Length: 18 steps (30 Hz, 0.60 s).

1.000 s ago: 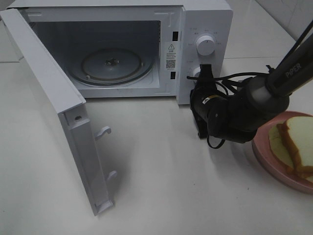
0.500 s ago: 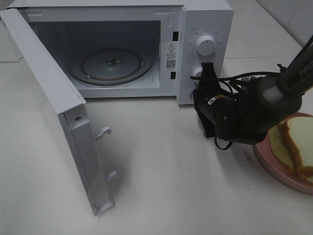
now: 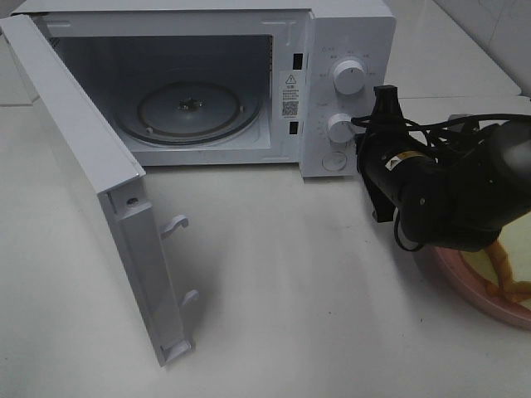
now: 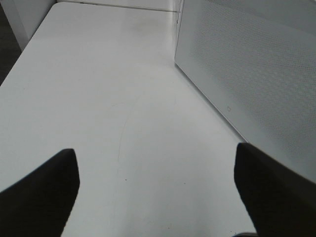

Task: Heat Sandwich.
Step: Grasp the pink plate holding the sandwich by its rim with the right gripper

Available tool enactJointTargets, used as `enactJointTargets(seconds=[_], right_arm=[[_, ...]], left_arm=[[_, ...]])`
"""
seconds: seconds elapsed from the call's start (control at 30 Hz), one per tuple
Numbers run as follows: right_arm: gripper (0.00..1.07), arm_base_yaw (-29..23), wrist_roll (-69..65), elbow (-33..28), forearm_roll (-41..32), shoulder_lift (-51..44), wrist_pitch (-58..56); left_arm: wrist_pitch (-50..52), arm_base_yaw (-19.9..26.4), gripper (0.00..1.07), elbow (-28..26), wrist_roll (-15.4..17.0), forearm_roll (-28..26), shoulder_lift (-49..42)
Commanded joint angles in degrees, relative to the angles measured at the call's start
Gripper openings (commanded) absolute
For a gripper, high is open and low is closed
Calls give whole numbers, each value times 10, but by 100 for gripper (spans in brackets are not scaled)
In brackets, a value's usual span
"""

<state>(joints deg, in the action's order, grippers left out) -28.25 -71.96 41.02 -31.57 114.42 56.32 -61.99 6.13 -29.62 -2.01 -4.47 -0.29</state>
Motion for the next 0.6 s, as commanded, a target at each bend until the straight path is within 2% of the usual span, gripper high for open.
enactJointTargets(seconds=[0.03, 0.23, 0.4, 0.6], right_arm=[[1, 1, 6, -22, 7, -23, 6], [1, 1, 33, -56, 11, -58, 3], [2, 1, 143, -62, 12, -113, -51], [3, 1, 331, -62, 5, -200, -174]], left_arm=[[7, 1, 80, 2, 3, 0, -10], [7, 1, 80, 2, 3, 0, -10], [7, 1, 80, 2, 3, 0, -10], [7, 1, 80, 2, 3, 0, -10]])
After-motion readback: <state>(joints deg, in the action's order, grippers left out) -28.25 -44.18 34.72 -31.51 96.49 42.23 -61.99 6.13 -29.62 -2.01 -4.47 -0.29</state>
